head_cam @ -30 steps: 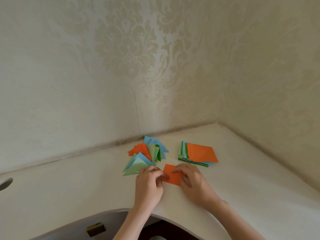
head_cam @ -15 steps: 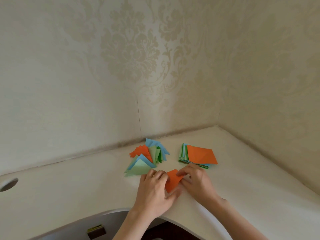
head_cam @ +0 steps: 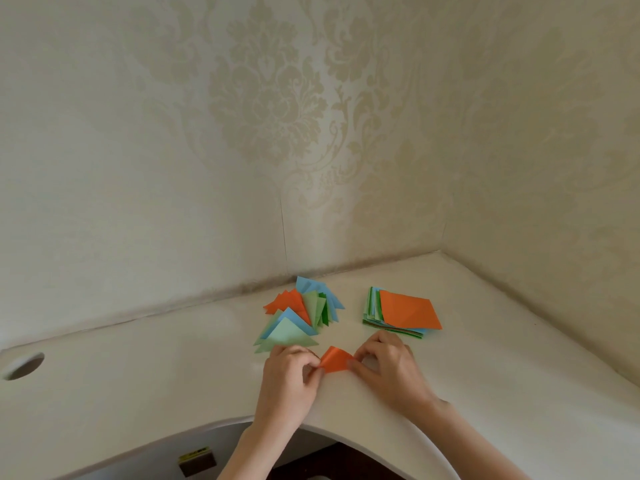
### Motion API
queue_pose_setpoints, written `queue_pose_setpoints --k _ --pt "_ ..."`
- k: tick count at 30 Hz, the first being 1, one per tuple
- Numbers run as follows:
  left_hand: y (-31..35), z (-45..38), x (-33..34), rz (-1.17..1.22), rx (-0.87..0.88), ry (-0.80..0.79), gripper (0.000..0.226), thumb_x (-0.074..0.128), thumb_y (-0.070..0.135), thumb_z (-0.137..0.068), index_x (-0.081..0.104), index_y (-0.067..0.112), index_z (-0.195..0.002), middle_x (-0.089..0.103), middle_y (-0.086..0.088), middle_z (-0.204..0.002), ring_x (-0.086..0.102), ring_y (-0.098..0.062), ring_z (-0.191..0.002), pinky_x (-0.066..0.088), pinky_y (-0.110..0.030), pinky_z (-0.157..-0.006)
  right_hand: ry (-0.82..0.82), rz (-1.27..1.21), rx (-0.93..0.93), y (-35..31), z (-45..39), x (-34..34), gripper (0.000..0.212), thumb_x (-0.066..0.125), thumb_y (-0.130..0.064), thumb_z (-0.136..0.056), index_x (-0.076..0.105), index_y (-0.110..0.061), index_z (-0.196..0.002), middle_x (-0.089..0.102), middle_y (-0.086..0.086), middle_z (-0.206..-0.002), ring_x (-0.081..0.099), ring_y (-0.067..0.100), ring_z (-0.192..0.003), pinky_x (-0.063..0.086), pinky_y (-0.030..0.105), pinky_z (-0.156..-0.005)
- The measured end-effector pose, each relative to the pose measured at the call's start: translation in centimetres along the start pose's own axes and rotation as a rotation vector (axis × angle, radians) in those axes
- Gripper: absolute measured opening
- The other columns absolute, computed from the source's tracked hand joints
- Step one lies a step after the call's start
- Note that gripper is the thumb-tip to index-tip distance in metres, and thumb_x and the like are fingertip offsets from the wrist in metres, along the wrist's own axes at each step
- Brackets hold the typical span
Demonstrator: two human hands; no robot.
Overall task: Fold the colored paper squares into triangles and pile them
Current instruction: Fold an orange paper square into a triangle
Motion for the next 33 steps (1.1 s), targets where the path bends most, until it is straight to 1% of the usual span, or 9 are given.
queue_pose_setpoints --k 3,7,14,18,23,27,28,31,33 --pt "0.2 0.1 0.1 0.033 -0.049 0.003 0.010 0.071 0.021 -0.081 0.066 0.027 -0.086 0.061 0.019 -0.083 0.049 -0.004 -0.086 0.034 -0.008 -0.069 0.024 0.016 0.053 0.1 -0.1 0.3 0.025 0.066 -0.049 -0.083 0.070 -0.024 -0.081 0.053 -0.012 -0.090 0.051 0.010 -0.092 0.043 0.032 -0.084" --pt "0.8 -0.2 0.4 0.045 -0.084 0.063 0.018 0.069 0.021 -0.083 0.059 0.026 -0.097 0.055 0.016 -0.080 0.049 -0.007 -0.084 0.041 -0.015 -0.068 0.050 0.052 0.111 0.1 0.0 0.3 0.030 0.066 -0.054 -0.080 0.069 -0.024 -0.078 0.052 -0.012 -0.089 0.050 0.010 -0.095 0.037 0.030 -0.083" --pt "1.1 -0.6 0.7 0.034 -0.110 0.110 0.020 0.074 0.028 -0.081 0.062 0.023 -0.095 0.052 0.013 -0.075 0.047 -0.011 -0.081 0.045 -0.025 -0.070 0.035 0.125 0.190 0.2 -0.2 0.5 0.034 0.061 -0.066 -0.077 0.055 -0.033 -0.073 0.050 -0.014 -0.089 0.047 0.008 -0.095 0.030 0.026 -0.079" --pt "0.3 -0.6 0.8 0.083 -0.124 0.077 0.018 0.072 0.022 -0.083 0.061 0.024 -0.097 0.049 0.016 -0.079 0.052 -0.010 -0.083 0.049 -0.026 -0.073 0.013 0.067 0.191 0.7 -0.4 0.6 0.030 0.064 -0.061 -0.077 0.052 -0.035 -0.086 0.052 -0.016 -0.092 0.047 0.006 -0.093 0.032 0.027 -0.078" --pt "-0.5 -0.7 0.6 0.129 -0.137 0.052 0.017 0.072 0.013 -0.082 0.063 0.023 -0.093 0.055 0.013 -0.083 0.054 -0.005 -0.080 0.041 -0.011 -0.068 -0.062 -0.054 0.213 1.5 -0.8 0.7 0.025 0.074 -0.042 -0.076 0.054 -0.034 -0.087 0.055 -0.016 -0.088 0.048 0.002 -0.082 0.043 0.027 -0.081" --pt "-0.7 -0.8 0.0 0.189 -0.124 0.037 0.020 0.069 0.001 -0.080 0.068 0.020 -0.087 0.061 0.014 -0.078 0.058 -0.001 -0.074 0.043 -0.008 -0.067 -0.096 -0.153 0.225 1.8 -0.8 0.5 0.023 0.077 -0.028 -0.077 0.056 -0.029 -0.086 0.056 -0.014 -0.086 0.049 0.004 -0.077 0.039 0.011 -0.068" --pt "-0.8 -0.7 -0.2 0.204 -0.123 0.035 0.021 0.069 -0.001 -0.080 0.069 0.020 -0.085 0.062 0.015 -0.077 0.059 0.000 -0.075 0.044 -0.008 -0.067 -0.093 -0.157 0.223 1.9 -0.7 0.4 0.022 0.077 -0.027 -0.077 0.056 -0.029 -0.086 0.056 -0.014 -0.086 0.048 0.003 -0.077 0.038 0.011 -0.067" --pt "-0.9 -0.6 -0.4 0.207 -0.128 0.024 0.025 0.066 -0.003 -0.082 0.071 0.021 -0.087 0.065 0.015 -0.080 0.060 0.001 -0.077 0.047 -0.010 -0.071 -0.071 -0.148 0.209 1.8 -0.5 0.5 0.020 0.075 -0.027 -0.079 0.056 -0.030 -0.086 0.056 -0.015 -0.086 0.048 0.004 -0.078 0.039 0.014 -0.070" --pt "-0.6 -0.4 -0.3 0.134 -0.114 0.018 0.028 0.061 -0.005 -0.085 0.071 0.019 -0.094 0.065 0.013 -0.087 0.060 0.000 -0.080 0.049 -0.016 -0.074 -0.063 -0.126 0.190 1.6 -0.5 0.6 0.020 0.074 -0.028 -0.080 0.056 -0.031 -0.085 0.055 -0.016 -0.086 0.048 0.004 -0.080 0.041 0.018 -0.074"
Point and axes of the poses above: each hand's wrist, its own z-axis away from the middle knuckle, its own x-axis out of the palm, y = z × x, the point moved 9 cm from there along -z, towards the middle knuckle
